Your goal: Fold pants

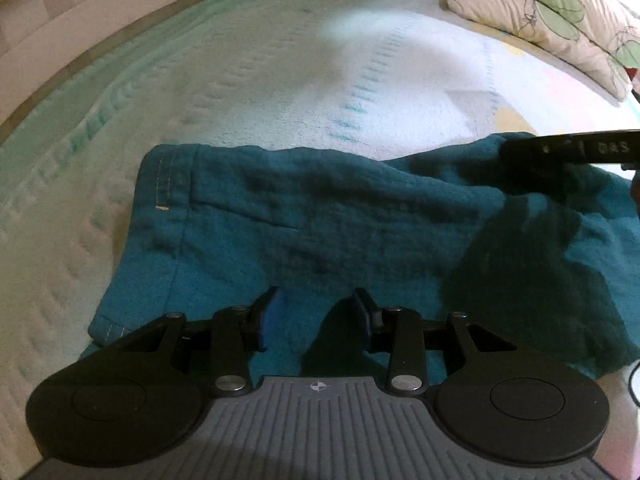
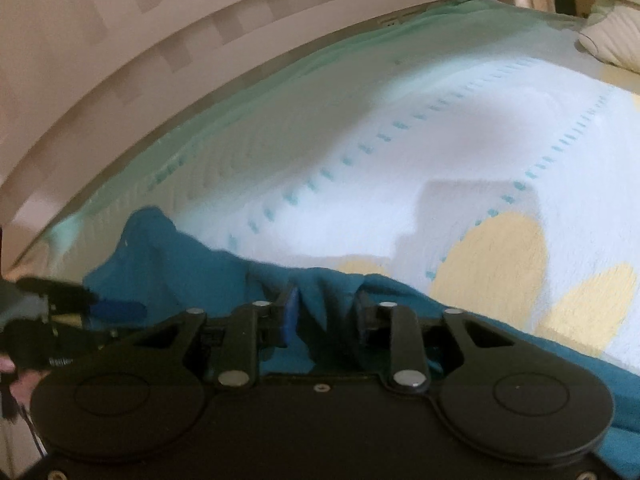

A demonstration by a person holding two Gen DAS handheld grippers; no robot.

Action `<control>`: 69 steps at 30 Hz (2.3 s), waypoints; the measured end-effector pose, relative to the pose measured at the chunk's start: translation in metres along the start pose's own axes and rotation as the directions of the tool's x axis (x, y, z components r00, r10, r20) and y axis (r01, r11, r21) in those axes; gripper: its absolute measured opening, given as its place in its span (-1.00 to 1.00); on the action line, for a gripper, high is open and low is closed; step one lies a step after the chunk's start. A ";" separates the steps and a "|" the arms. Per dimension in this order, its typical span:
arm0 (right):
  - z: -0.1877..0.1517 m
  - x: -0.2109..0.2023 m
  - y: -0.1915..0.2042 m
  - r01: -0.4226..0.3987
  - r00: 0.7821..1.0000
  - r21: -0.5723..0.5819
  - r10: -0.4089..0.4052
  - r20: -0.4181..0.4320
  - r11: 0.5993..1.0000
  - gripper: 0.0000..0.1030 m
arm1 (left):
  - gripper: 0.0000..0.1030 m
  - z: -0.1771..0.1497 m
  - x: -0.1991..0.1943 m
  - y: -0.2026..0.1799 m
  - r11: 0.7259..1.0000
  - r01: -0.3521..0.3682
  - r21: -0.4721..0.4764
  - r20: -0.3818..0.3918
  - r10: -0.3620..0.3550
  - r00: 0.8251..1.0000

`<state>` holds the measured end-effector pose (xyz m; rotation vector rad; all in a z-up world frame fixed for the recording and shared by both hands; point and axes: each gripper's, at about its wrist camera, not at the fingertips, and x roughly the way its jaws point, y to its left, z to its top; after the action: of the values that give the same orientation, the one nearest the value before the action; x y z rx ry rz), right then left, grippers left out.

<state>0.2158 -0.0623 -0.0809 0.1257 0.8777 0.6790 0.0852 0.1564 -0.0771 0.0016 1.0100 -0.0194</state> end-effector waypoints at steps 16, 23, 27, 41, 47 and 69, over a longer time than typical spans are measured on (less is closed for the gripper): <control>0.030 0.031 -0.027 0.173 0.985 0.118 -0.169 -0.044 0.978 -0.30 | -0.27 -0.012 -0.005 0.007 1.000 0.024 0.010 -0.001 -0.024 1.000; 0.025 -0.032 -0.045 0.241 0.970 0.173 -0.238 -0.036 0.955 -0.19 | -0.30 -0.008 -0.008 0.015 0.999 -0.021 0.047 -0.037 0.023 0.999; -0.001 -0.066 -0.039 0.186 0.979 0.144 -0.171 -0.112 0.972 -0.19 | -0.32 -0.003 -0.007 0.021 0.999 -0.038 0.033 -0.054 0.039 0.998; -0.129 -0.093 0.008 0.190 0.965 0.138 -0.159 -0.208 0.972 -0.31 | -0.34 0.016 -0.009 -0.089 0.969 0.114 0.217 -0.036 -0.109 0.993; -0.102 -0.110 -0.009 0.184 0.982 0.212 -0.168 -0.091 0.960 -0.36 | -0.34 0.006 0.009 -0.119 0.938 0.142 0.316 -0.100 -0.116 0.988; -0.022 -0.028 -0.055 0.344 0.938 0.265 -0.340 -0.064 0.901 -0.59 | -0.33 -0.022 0.011 -0.112 0.931 0.158 0.328 -0.054 -0.148 0.987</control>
<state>0.2140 -0.1257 -0.0968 0.2071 0.9768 0.2266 0.0706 0.0449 -0.0969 0.2320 1.0237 -0.3336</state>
